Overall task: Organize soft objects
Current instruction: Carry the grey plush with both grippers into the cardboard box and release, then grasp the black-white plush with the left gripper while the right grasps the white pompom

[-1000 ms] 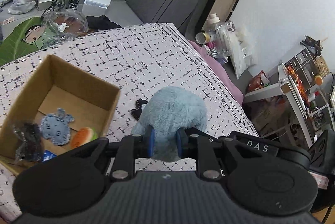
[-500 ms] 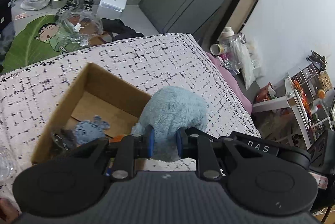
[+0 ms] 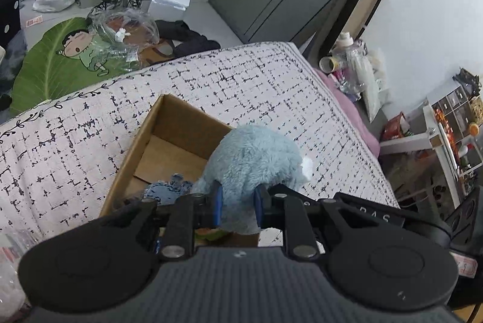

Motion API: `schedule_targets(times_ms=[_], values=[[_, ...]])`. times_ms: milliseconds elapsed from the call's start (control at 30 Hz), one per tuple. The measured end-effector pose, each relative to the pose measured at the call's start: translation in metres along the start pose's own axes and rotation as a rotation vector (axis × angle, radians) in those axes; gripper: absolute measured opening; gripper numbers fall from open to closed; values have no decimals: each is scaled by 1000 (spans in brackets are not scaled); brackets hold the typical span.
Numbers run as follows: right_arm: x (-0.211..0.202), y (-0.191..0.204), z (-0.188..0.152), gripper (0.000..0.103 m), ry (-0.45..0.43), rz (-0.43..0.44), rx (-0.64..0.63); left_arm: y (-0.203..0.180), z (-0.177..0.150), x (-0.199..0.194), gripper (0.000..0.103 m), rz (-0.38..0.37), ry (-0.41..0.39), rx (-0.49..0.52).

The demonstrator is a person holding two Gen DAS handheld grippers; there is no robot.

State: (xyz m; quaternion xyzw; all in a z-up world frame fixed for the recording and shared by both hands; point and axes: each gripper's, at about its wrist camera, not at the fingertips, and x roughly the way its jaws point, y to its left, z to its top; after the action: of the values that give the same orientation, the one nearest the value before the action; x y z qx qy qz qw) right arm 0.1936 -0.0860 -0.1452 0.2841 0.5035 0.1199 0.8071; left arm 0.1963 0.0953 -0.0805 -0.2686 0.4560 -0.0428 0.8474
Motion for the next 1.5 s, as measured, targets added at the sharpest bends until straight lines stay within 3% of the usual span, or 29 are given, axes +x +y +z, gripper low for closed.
schedule_targets(times_ms=[200,300,333,500,667,767,833,1033,1500], values=[[-1,-2,2,25,1,-43,-5,3,-4,7,23,66,32,12],[-10,-3,6,43,-19,-53,-17,5,-3,4,25,69,29,18],[-14,-4,7,50,-31,-58,-19,5,-2,3,29,72,30,14],[-33,-10,14,61,-72,-74,-34,-1,1,-4,49,107,0,11],[-57,-20,19,82,-122,-105,-57,-18,4,-8,67,131,-26,30],[-69,-30,23,85,-142,-118,-59,-30,2,-8,77,153,-40,49],[-77,-38,25,87,-153,-130,-56,-39,-1,-8,79,158,-45,62],[-101,-65,34,96,-199,-154,-24,-66,-7,-2,80,157,-46,104],[-128,-125,50,96,-214,-146,60,-108,-20,13,80,199,-48,136]])
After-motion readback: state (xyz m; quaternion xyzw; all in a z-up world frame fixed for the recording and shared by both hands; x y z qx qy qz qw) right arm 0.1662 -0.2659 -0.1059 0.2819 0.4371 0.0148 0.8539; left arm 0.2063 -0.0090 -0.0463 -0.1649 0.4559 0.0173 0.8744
